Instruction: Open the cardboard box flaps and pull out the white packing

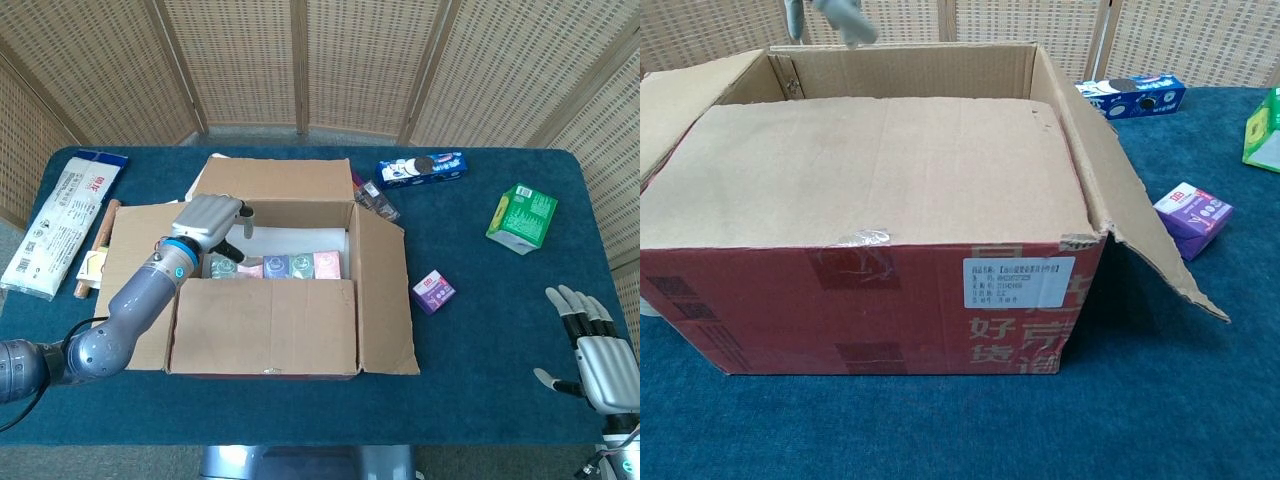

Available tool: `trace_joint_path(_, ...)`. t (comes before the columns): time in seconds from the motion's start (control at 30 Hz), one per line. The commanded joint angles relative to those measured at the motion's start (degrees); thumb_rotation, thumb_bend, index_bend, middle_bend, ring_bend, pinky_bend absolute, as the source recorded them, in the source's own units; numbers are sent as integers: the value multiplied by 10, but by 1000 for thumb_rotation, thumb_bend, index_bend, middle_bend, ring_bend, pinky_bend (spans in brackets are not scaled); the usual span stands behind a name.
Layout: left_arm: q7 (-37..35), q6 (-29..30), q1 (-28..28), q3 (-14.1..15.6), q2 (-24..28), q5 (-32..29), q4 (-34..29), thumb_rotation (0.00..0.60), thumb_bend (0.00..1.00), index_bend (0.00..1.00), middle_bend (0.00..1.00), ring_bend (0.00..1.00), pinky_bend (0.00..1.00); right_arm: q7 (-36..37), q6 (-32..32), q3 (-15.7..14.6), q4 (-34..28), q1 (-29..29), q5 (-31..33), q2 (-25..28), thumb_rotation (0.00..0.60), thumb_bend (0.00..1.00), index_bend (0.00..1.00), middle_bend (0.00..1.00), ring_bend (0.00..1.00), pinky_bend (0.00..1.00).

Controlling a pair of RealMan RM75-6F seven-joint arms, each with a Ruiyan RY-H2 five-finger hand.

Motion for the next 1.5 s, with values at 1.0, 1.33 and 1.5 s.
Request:
trace_joint_path(1.0, -36, 2, -109, 89, -55, -109, -1, 211, 0, 525, 433, 284, 532, 17, 1, -4, -1, 0, -10, 6, 600, 0, 0, 0, 0, 0)
trace_joint_path(1.33, -47, -71, -146, 111, -33, -171, -8, 204, 0, 527, 432, 283, 544, 20, 4, -5, -4, -1, -12, 8, 600, 0, 0, 0, 0, 0)
trace_joint_path(1.5, -60, -93, -160, 122, -19, -177, -13, 212, 0, 527, 434, 281, 545, 20, 6, -6, -5, -2, -14, 8, 600, 0, 0, 0, 0, 0)
